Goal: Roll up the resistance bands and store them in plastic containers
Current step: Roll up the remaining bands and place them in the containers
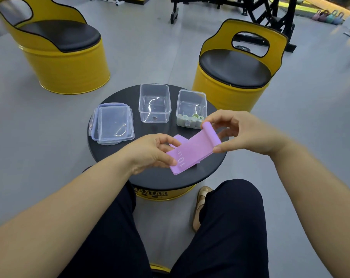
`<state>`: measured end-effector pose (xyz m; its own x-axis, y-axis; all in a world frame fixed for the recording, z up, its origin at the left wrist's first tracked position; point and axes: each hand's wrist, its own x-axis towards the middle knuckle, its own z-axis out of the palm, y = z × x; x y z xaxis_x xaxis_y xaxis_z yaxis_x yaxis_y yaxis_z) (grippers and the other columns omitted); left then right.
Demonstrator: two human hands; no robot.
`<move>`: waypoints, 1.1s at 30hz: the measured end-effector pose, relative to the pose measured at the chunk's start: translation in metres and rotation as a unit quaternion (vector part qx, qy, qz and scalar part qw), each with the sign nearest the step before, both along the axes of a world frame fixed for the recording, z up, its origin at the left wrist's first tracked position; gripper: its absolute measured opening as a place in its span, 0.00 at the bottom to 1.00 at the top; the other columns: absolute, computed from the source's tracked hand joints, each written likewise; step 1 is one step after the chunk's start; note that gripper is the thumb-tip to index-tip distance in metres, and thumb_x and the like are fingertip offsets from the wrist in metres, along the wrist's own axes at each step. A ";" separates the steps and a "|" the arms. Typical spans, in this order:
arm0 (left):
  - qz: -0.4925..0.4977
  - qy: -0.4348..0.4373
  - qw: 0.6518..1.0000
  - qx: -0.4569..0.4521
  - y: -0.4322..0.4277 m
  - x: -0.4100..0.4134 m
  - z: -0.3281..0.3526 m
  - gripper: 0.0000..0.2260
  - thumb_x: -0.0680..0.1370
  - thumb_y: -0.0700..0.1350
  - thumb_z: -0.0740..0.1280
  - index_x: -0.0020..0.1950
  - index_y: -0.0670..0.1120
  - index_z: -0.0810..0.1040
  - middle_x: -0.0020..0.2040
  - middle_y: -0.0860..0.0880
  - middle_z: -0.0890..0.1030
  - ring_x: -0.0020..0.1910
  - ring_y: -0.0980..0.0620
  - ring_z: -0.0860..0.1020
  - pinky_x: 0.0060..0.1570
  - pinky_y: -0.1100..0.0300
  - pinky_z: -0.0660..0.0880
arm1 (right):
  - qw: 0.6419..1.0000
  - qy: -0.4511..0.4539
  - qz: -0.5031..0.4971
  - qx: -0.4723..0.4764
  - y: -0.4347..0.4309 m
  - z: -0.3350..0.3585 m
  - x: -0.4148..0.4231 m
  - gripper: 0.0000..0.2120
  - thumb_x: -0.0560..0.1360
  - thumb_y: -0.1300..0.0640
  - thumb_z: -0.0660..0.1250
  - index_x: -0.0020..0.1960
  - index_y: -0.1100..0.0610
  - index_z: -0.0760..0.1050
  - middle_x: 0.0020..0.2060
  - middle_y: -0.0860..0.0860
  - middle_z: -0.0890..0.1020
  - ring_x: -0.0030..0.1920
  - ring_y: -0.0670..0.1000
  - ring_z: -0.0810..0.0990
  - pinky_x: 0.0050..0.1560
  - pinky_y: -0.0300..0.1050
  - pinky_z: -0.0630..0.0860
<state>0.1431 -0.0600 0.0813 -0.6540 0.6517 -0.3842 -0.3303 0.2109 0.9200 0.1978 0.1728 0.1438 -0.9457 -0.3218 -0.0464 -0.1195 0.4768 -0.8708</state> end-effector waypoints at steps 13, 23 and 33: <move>-0.099 0.047 0.981 0.163 0.023 0.010 0.027 0.24 0.67 0.56 0.72 0.58 0.44 0.78 0.57 0.48 0.81 0.61 0.51 0.76 0.66 0.56 0.67 | 0.979 0.025 0.118 0.163 -0.020 0.026 -0.001 0.24 0.60 0.44 0.75 0.55 0.45 0.78 0.61 0.41 0.69 0.62 0.41 0.70 0.59 0.37 0.71; -0.158 0.100 0.971 0.148 0.030 0.015 0.036 0.13 0.60 0.54 0.78 0.40 0.52 0.84 0.42 0.52 0.83 0.44 0.54 0.80 0.47 0.61 0.76 | 0.974 -0.018 0.177 0.142 -0.016 0.037 0.002 0.24 0.59 0.46 0.76 0.55 0.44 0.78 0.63 0.39 0.68 0.66 0.43 0.68 0.66 0.41 0.69; -0.130 0.097 0.983 0.090 0.029 0.016 0.043 0.05 0.67 0.44 0.73 0.41 0.51 0.84 0.40 0.50 0.83 0.42 0.54 0.81 0.45 0.60 0.78 | 0.970 -0.024 0.167 0.173 -0.012 0.037 0.003 0.27 0.61 0.50 0.78 0.59 0.44 0.76 0.65 0.41 0.67 0.67 0.41 0.67 0.65 0.40 0.70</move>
